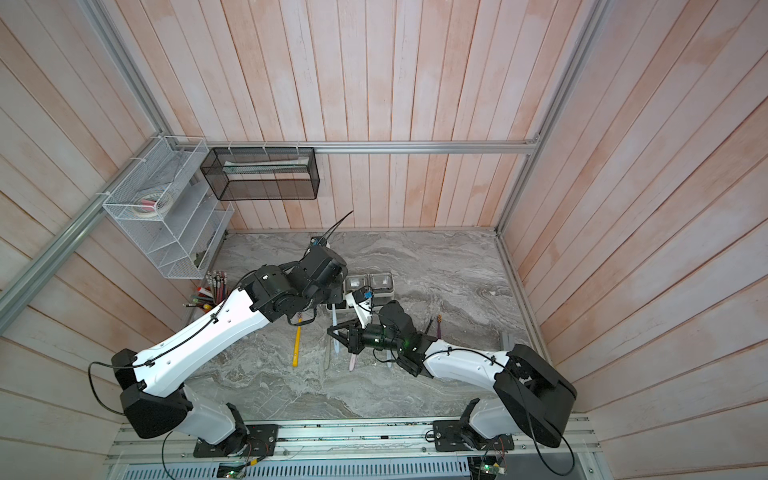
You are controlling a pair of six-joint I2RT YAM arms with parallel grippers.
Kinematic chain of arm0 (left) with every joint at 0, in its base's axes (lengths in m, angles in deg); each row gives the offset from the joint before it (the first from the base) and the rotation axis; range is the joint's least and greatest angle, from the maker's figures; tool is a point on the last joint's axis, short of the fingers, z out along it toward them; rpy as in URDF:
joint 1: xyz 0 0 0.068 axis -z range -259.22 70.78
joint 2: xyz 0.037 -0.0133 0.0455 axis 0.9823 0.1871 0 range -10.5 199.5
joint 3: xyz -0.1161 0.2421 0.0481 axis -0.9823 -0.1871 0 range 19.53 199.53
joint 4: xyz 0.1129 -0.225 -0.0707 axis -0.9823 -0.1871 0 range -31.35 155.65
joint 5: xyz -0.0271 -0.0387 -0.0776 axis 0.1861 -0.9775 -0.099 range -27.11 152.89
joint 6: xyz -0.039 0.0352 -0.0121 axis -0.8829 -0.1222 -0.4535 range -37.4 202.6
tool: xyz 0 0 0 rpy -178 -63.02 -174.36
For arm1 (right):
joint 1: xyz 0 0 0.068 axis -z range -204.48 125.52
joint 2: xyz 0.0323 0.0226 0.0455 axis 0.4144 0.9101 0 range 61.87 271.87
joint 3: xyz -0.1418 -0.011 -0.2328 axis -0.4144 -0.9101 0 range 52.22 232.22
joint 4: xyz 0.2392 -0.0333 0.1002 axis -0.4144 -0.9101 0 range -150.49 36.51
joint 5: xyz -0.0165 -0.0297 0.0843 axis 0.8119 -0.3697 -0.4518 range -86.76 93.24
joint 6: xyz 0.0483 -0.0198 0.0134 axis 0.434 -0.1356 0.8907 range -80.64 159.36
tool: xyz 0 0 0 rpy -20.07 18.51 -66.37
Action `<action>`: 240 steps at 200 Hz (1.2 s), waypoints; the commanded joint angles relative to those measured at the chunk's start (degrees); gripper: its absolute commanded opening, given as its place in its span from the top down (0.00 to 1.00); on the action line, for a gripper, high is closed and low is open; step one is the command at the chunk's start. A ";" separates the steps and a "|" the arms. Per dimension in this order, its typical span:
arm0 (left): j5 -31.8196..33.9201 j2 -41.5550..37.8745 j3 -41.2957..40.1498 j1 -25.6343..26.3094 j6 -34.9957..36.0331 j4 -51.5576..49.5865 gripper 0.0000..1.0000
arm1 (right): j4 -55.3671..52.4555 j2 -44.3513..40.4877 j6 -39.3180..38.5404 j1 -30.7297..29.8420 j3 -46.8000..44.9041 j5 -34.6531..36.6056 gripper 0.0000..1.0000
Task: Place the toothbrush into the toothbrush holder
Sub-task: Pick up the toothbrush from the center of the board.
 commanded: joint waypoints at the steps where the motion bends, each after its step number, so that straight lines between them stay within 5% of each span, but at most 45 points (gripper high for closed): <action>1: -0.57 -0.29 2.28 0.11 0.13 0.84 0.63 | 0.26 -0.82 -1.43 -0.44 1.43 -1.33 1.00; 20: 0.19 -0.46 2.60 0.09 -0.60 0.12 0.04 | -0.38 -1.58 -1.93 -0.44 1.37 -1.07 1.00; 27: 0.41 -0.47 2.60 0.11 -0.85 -0.17 0.00 | -0.87 -1.84 -2.16 -0.44 1.41 -0.88 1.00; 140: 1.10 4.41 4.28 0.12 -9.12 -4.64 0.00 | -1.47 -2.95 -3.10 -0.44 1.19 0.48 1.00; 171: 1.70 4.52 3.66 0.09 -8.92 -3.58 0.25 | -1.06 -3.13 -3.24 -0.53 0.93 0.85 1.00; 240: 2.53 6.60 4.45 -0.57 -8.29 -3.90 0.52 | -1.79 -2.63 -3.88 -0.96 1.68 0.86 1.00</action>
